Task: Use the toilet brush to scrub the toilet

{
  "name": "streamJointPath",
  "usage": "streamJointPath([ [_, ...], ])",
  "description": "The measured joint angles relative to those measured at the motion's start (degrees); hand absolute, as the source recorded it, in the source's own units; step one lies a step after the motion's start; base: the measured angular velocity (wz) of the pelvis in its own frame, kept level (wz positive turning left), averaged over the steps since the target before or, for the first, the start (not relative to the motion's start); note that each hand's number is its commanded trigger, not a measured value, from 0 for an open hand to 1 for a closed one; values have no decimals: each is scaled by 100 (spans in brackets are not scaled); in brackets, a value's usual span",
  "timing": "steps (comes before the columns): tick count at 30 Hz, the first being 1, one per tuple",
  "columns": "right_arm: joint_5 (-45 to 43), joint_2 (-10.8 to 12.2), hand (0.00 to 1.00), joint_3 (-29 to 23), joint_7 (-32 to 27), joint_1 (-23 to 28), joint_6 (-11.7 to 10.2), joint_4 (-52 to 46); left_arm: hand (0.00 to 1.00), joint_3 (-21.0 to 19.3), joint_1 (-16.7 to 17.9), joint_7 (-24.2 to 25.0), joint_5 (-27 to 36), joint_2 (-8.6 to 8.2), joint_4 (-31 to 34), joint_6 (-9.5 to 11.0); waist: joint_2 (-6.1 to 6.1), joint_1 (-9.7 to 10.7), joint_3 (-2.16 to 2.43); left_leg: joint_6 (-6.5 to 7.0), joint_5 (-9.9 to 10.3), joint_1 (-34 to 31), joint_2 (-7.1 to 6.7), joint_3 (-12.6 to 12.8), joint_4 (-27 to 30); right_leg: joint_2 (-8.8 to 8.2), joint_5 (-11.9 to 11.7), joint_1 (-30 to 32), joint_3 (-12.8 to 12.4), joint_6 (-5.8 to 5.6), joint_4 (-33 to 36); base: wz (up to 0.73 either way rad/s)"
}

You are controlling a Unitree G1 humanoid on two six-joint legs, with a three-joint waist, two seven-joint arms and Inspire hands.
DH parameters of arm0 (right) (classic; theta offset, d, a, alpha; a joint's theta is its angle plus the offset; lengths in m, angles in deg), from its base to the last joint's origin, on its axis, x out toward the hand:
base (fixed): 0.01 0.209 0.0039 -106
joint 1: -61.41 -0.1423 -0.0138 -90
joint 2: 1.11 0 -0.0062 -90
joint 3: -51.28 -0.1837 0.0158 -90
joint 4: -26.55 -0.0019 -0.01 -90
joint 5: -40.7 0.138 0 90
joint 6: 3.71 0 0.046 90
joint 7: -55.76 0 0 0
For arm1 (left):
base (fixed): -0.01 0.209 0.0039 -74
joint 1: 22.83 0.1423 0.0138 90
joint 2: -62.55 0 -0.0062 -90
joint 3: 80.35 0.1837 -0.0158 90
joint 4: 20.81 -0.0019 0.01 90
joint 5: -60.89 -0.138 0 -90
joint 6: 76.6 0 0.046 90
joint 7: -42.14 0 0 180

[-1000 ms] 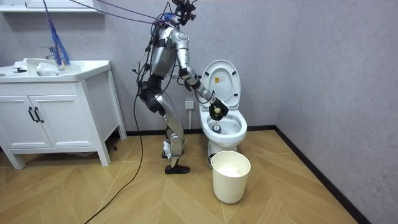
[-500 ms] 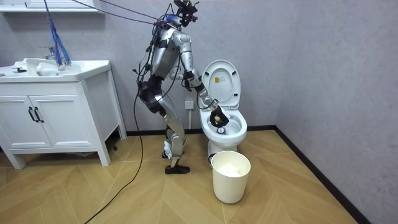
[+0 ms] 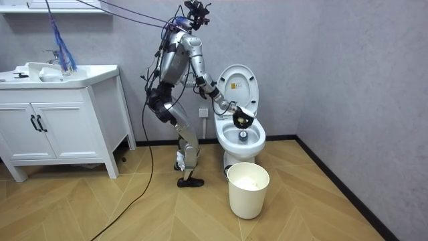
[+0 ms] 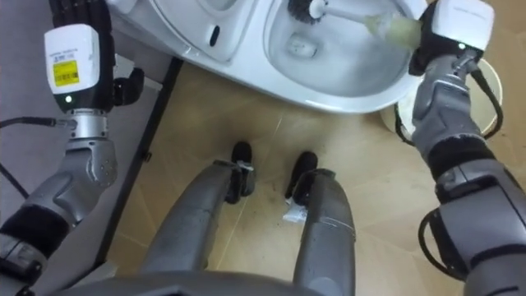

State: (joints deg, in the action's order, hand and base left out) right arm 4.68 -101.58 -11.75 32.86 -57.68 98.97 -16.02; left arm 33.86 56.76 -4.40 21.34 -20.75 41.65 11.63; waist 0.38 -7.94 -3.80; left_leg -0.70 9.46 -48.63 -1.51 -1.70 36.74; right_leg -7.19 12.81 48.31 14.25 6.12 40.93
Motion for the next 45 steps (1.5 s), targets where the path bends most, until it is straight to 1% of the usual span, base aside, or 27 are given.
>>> streamJointPath([
  [1,-165,35,100,122,142,128,70,-150,0,25,1,74,-15,0,1,-50,41,-37,26,-10,15,36,37,-10,12,41,-22,-73,19,3,-63,-10],
  [2,-356,76,100,193,286,228,172,-291,0,28,22,136,-15,-2,8,-71,118,-63,68,-11,30,49,84,-11,28,91,-55,-125,34,4,-135,-13],
  [3,-472,82,100,227,347,272,225,-361,0,26,22,172,-11,0,34,-71,150,-74,73,-11,38,66,91,-9,31,105,-63,-144,26,2,-150,-12],
  [4,-623,89,100,259,445,354,302,-473,0,31,96,229,8,-12,67,-71,226,-99,71,-8,47,111,96,3,32,119,-67,-188,11,-3,-157,-11],
  [5,-684,89,100,329,541,420,424,-559,0,59,111,306,44,-22,113,-71,317,-135,95,-30,68,149,127,4,29,144,-94,-251,18,-12,-226,-11],
  [6,-728,89,100,335,590,473,475,-609,0,85,139,348,62,-24,135,-66,355,-161,110,-36,71,166,140,6,18,161,-108,-275,21,-11,-257,-10],
  [7,-866,91,100,335,701,571,567,-704,0,125,170,401,61,-34,137,-60,420,-205,114,-46,77,212,171,4,-10,198,-119,-337,33,-25,-323,-8],
  [8,-986,94,100,340,815,656,619,-830,0,128,197,437,62,-33,136,-49,435,-224,124,-60,83,225,186,3,-19,218,-118,-344,26,-24,-336,-5],
  [13,-1339,94,100,340,1205,738,737,-1131,0,129,241,435,62,-36,134,-20,437,-226,124,-122,47,271,216,2,-121,250,-116,-347,28,24,-368,0],
  [15,-1418,94,100,339,1339,794,744,-1225,0,120,289,414,63,-28,135,-3,436,-230,124,-138,37,296,251,2,-178,296,-142,-379,26,52,-446,-2],
  [18,-1504,70,100,338,1430,809,744,-1235,0,123,310,327,114,-17,134,8,432,-193,123,-135,3,313,255,-9,-248,305,-161,-387,34,100,-485,0],
  [21,-1438,40,100,340,1415,770,738,-1093,0,128,305,299,186,1,135,95,421,-209,117,-142,1,318,267,-25,-219,317,-159,-423,47,112,-499,2],
  [24,-1151,-71,100,443,1318,518,590,-547,0,141,240,308,250,81,136,177,345,-248,84,-137,0,298,267,4,-188,309,-143,-401,38,90,-516,0],
  [25,-826,-113,100,445,1266,410,483,-321,0,166,209,318,270,83,155,188,312,-246,82,-125,-5,284,263,18,-176,292,-137,-396,58,83,-508,4],
  [26,-694,-112,100,440,1220,349,426,-192,0,167,195,321,270,84,155,194,298,-232,77,-119,-7,271,258,20,-153,280,-129,-396,75,81,-496,13],
  [27,-490,-111,100,419,1160,253,315,26,0,165,154,316,272,95,160,220,263,-201,58,-110,-11,225,246,20,-86,264,-99,-380,80,59,-442,19],
  [28,-309,-108,100,328,1108,204,212,155,0,166,127,309,244,109,192,233,174,-185,35,-89,-23,184,196,19,-61,214,-52,-309,58,45,-341,24],
  [29,-202,-110,100,240,1082,198,149,192,0,167,100,301,166,108,212,234,119,-163,34,-83,-21,117,166,20,-17,181,-12,-239,51,30,-257,19],
  [31,25,-104,100,155,1023,185,37,312,0,173,51,297,122,107,214,240,71,-156,13,-45,2,100,154,42,41,150,16,-217,50,16,-189,6],
  [33,409,-70,100,126,1032,111,-20,451,0,177,55,309,125,103,191,245,15,-160,2,-8,22,147,156,141,48,111,30,-219,6,-11,-135,-11],
  [35,843,-34,100,97,1026,75,-143,600,0,177,52,345,141,87,153,248,-38,-145,-7,34,15,256,144,223,-10,60,25,-286,1,-38,-124,-9],
  [36,947,-27,100,97,1026,76,-159,630,0,177,52,357,144,85,152,248,-40,-123,-8,38,13,283,137,222,-26,51,25,-314,4,-41,-124,0],
  [37,1173,-7,100,97,1027,84,-182,683,0,177,53,416,145,85,139,249,-50,-103,-9,52,11,348,115,222,-78,33,38,-368,-8,-76,-126,5],
  [40,1467,70,100,42,1002,142,-328,839,0,173,88,541,138,69,60,251,-46,-19,-7,72,6,577,105,233,-216,51,-2,-588,-34,-124,-261,0],
  [42,1591,146,100,-94,964,350,-403,865,0,164,156,674,159,55,51,248,-45,-3,-6,84,14,782,113,232,-296,66,-28,-819,-8,-114,-376,0],
  [44,1878,215,100,-165,869,660,-534,860,0,173,207,794,181,10,19,252,-39,2,-1,93,13,1057,138,228,-447,135,-71,-1122,-27,-170,-605,0],
  [45,1957,246,100,-191,845,751,-575,860,0,170,228,826,179,-6,-10,258,-36,-1,1,98,10,1143,142,233,-501,145,-81,-1204,-28,-176,-658,0],
])
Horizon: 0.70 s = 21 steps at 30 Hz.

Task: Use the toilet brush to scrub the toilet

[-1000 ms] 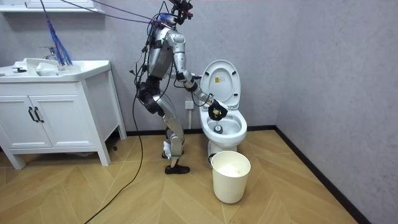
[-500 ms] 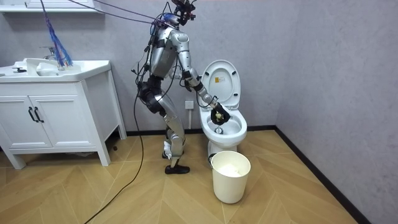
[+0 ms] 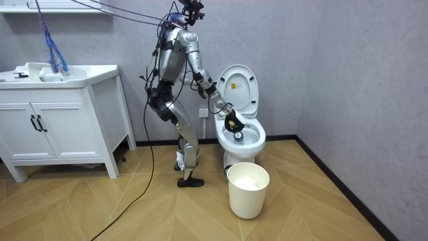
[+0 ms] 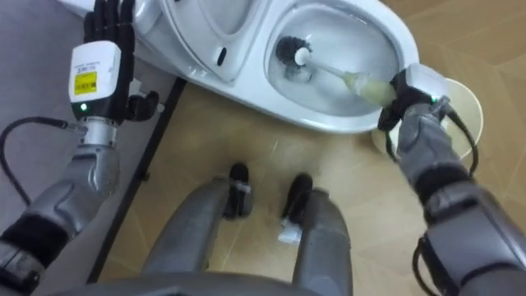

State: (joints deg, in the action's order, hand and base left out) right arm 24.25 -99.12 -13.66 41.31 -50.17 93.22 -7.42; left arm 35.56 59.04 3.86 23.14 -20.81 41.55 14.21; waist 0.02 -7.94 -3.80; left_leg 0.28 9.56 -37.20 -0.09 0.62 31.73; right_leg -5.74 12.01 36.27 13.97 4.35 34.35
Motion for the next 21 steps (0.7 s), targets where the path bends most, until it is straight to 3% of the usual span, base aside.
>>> streamJointPath([
  [2,149,213,100,-282,2,398,-126,-10,0,-82,164,125,-6,-98,-85,27,7,56,14,6,-5,353,-2,-1,-214,27,-37,-364,15,-15,-236,0],
  [4,247,267,100,-448,60,718,-311,-58,0,-137,321,218,-12,-165,-90,44,25,162,38,23,-19,567,-33,-16,-342,4,-22,-577,37,-44,-316,8],
  [8,491,425,100,-636,142,1551,-452,-85,0,-327,913,476,-169,-218,-53,20,42,326,275,46,-38,1312,-63,25,-840,30,-34,-1258,6,-125,-743,-3],
  [10,500,453,100,-639,152,1893,-506,-87,0,-367,1128,583,-161,-259,-47,-2,49,383,333,53,-43,1685,-54,60,-1074,72,-59,-1627,-2,-164,-986,-8],
  [15,501,636,100,-873,231,2486,-513,-211,0,-709,1679,907,-174,-406,168,12,-25,539,385,57,-55,2438,-48,69,-1529,139,-67,-2370,11,-221,-1435,-1],
  [21,476,737,100,-1170,303,2850,-761,-763,0,-1068,2218,1182,-308,-454,580,65,-102,605,365,55,-64,3029,-39,116,-1861,230,-90,-2936,-93,-278,-1793,-4],
])
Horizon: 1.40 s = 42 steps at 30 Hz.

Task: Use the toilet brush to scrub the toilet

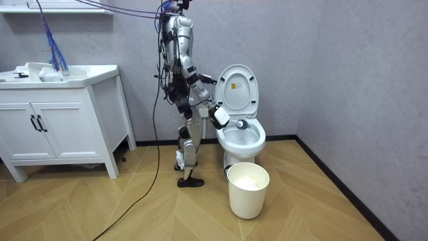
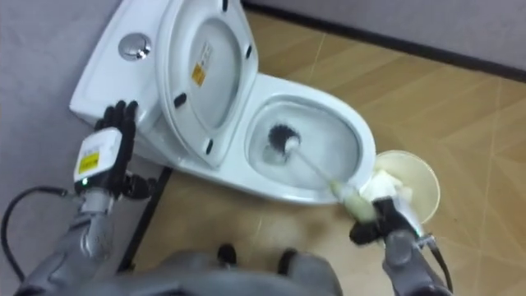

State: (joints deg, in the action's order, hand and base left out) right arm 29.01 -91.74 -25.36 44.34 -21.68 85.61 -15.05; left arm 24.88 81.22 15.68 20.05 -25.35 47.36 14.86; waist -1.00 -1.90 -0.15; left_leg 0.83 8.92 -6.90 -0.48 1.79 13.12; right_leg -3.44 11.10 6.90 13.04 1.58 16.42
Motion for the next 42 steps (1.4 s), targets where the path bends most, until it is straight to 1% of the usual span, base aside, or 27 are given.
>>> streamJointPath([
  [2,-109,86,100,-148,44,140,-17,-137,0,-161,175,83,21,-100,52,73,-34,2,-1,2,1,236,-10,0,-147,36,14,-227,-7,-28,-112,-2],
  [4,-89,86,100,-182,44,300,-60,-332,0,-199,232,88,30,-152,79,122,-43,0,1,3,2,312,-12,-2,-182,44,12,-310,4,-38,-189,0],
  [5,-60,94,100,-182,44,388,-84,-436,0,-233,274,88,31,-173,112,156,-56,-1,-7,4,2,362,-13,-2,-199,46,10,-354,6,-40,-215,0],
  [7,1,106,100,-181,45,502,-134,-480,0,-263,345,89,29,-176,135,201,-68,-10,-1,6,4,421,-14,-11,-205,56,-2,-448,8,-50,-292,0],
  [10,38,107,100,-227,46,638,-138,-473,0,-363,455,172,29,-183,141,308,-58,-8,0,9,7,610,-14,-21,-291,70,-23,-662,9,-68,-455,0],
  [13,110,112,100,-423,46,722,-227,-387,0,-452,534,229,59,-210,121,412,-34,-18,-2,9,8,792,-15,-30,-398,96,-34,-839,20,-82,-558,0],
  [15,181,115,100,-551,41,742,-319,-298,0,-638,581,224,176,-327,75,485,-26,-17,-6,11,11,865,-17,-28,-422,98,-38,-906,23,-86,-591,0],
  [16,245,117,100,-627,41,725,-368,-201,0,-749,576,212,390,-408,49,529,-23,-11,-4,11,13,877,-17,-29,-441,101,-38,-905,22,-87,-606,0],
  [17,264,130,100,-711,45,706,-370,-151,0,-848,574,192,594,-447,45,576,-22,-16,-3,11,13,862,-15,-33,-442,104,-40,-907,21,-88,-613,0],
  [18,264,131,100,-742,45,701,-376,-121,0,-872,576,166,708,-446,44,603,-20,-15,-4,11,13,858,-15,-42,-442,105,-42,-911,24,-89,-618,0],
  [20,319,144,100,-831,35,692,-448,102,0,-1050,580,20,1202,-478,60,755,-25,-17,-3,10,13,889,-17,-41,-440,112,-69,-992,43,-93,-674,2],
  [22,311,169,100,-910,20,686,-480,174,0,-1261,578,-84,1407,-515,149,854,-27,-37,-4,10,13,910,-19,-39,-441,110,-69,-1005,37,-93,-672,0],
  [23,320,219,100,-999,-17,668,-550,248,0,-1406,569,-172,1516,-541,208,978,-29,-43,-6,10,13,928,-20,-38,-441,109,-69,-1005,36,-93,-673,0],
  [24,334,247,100,-1032,-51,654,-581,286,0,-1479,569,-214,1566,-553,239,1043,-33,-45,-9,10,13,947,-21,-37,-442,108,-68,-1008,32,-93,-674,-6],
  [25,371,291,100,-1079,-119,648,-632,324,0,-1611,559,-272,1748,-588,299,1182,-37,-79,-9,10,13,978,-22,-43,-443,108,-66,-1025,5,-94,-674,-12],
  [26,455,304,100,-1082,-165,654,-700,346,0,-1729,543,-344,1976,-642,328,1328,-91,-135,-44,10,13,1006,-21,-46,-446,110,-65,-1049,-23,-94,-685,-12],
  [27,481,305,100,-1084,-172,657,-729,355,0,-1761,534,-393,2105,-652,332,1390,-81,-147,-39,10,13,1015,-23,-47,-446,110,-65,-1085,-26,-94,-691,-5],
  [28,514,314,100,-1106,-175,633,-813,451,0,-1788,533,-458,2478,-655,334,1497,-99,-148,-47,10,13,1038,-26,-49,-446,106,-64,-1109,-5,-97,-692,7],
  [29,515,351,100,-1170,-179,596,-823,559,0,-1824,539,-464,2814,-655,313,1569,-117,-153,-48,10,13,1066,-29,-49,-447,103,-60,-1131,16,-102,-701,9],
  [30,515,380,100,-1212,-182,561,-824,643,0,-1841,537,-463,2959,-655,259,1629,-122,-160,-44,10,14,1076,-29,-49,-446,103,-59,-1148,20,-102,-712,7],
  [31,544,453,100,-1306,-197,486,-816,808,0,-1847,539,-444,3330,-658,167,1668,-130,-164,-39,8,15,1101,-28,-79,-446,110,-59,-1193,13,-102,-787,0],
  [32,646,499,100,-1319,-233,465,-811,899,0,-1847,553,-422,3705,-681,57,1684,-132,-204,-36,0,22,1140,-22,-64,-465,108,-57,-1200,-24,-101,-777,-7],
  [34,776,528,100,-1339,-262,513,-809,960,0,-1850,550,-384,4117,-752,-256,1691,-125,-273,-31,-5,30,1225,-16,-47,-490,136,-56,-1260,-68,-100,-775,-11],
  [36,790,550,100,-1375,-296,610,-804,961,0,-1909,631,-296,4483,-843,-473,1687,-134,-305,-14,-9,68,1280,-4,-41,-493,152,-55,-1312,-84,-101,-776,-6],
  [38,790,569,100,-1417,-338,633,-798,962,0,-1970,649,-149,4947,-858,-888,1668,-134,-316,-11,-19,119,1274,27,-40,-492,187,-53,-1277,-122,-97,-777,-6],
  [41,799,616,100,-1502,-441,675,-803,1101,0,-1978,763,18,5353,-863,-1078,1561,-146,-298,9,-18,157,1307,35,-37,-483,197,-55,-1314,-136,-95,-777,-2],
  [42,799,626,100,-1525,-464,676,-802,1149,0,-1990,786,55,5395,-862,-1082,1539,-152,-294,3,-18,160,1325,35,-37,-483,197,-55,-1333,-141,-96,-778,0],
])
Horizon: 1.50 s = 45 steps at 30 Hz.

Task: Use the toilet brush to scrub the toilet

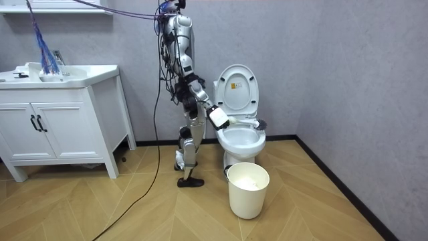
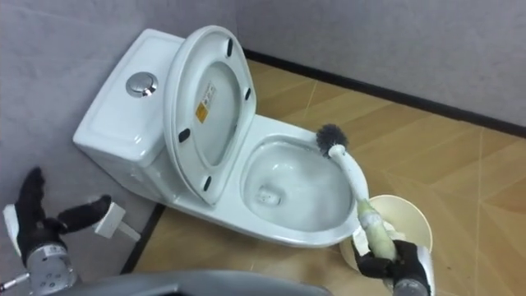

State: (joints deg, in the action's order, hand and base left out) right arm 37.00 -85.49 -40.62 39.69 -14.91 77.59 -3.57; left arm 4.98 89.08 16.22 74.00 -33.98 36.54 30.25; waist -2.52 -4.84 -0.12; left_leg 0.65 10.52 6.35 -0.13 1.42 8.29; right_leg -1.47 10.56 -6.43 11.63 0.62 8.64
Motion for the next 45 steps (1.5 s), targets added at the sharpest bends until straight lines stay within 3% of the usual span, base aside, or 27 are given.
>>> streamJointPath([
  [5,318,90,100,-288,-198,46,3,216,0,-96,-21,198,45,-5,-531,-137,26,115,-11,11,103,82,11,33,67,14,6,-134,-29,-11,6,-5],
  [9,678,101,100,-408,-265,160,16,240,0,-103,-117,493,8,-49,-1223,-439,146,190,-12,23,148,181,25,161,33,29,11,-168,-150,-20,9,-17],
  [11,743,102,100,-480,-263,165,131,240,0,-190,-100,703,-39,-57,-1408,-662,194,297,-18,24,171,203,39,234,29,47,11,-164,-233,-20,6,-16],
  [16,804,109,100,-760,-260,82,242,425,0,-219,-138,989,-284,-53,-1749,-867,258,461,-15,29,184,235,41,317,12,55,17,-159,-325,-30,1,-9],
  [23,1023,124,100,-765,-259,99,505,509,0,-212,-349,1194,-662,-54,-2287,-1207,271,537,-4,29,185,241,42,344,-3,62,20,-135,-363,-35,5,-2],
  [29,1042,158,100,-765,-256,110,515,611,0,-215,-409,1211,-1334,-54,-2536,-1433,251,617,1,26,187,248,52,373,-7,72,21,-124,-382,-34,14,0],
  [38,833,172,100,-644,204,-41,1140,1128,0,-212,-505,1438,-2459,-68,-2714,-1982,204,612,1,31,204,316,66,492,-55,89,26,-105,-533,-40,64,-7],
  [45,841,185,100,-560,546,-118,1435,1145,0,-186,-674,1554,-2902,-143,-2711,-2322,166,655,-19,39,209,320,59,499,-55,75,35,-87,-511,-46,94,0],
])
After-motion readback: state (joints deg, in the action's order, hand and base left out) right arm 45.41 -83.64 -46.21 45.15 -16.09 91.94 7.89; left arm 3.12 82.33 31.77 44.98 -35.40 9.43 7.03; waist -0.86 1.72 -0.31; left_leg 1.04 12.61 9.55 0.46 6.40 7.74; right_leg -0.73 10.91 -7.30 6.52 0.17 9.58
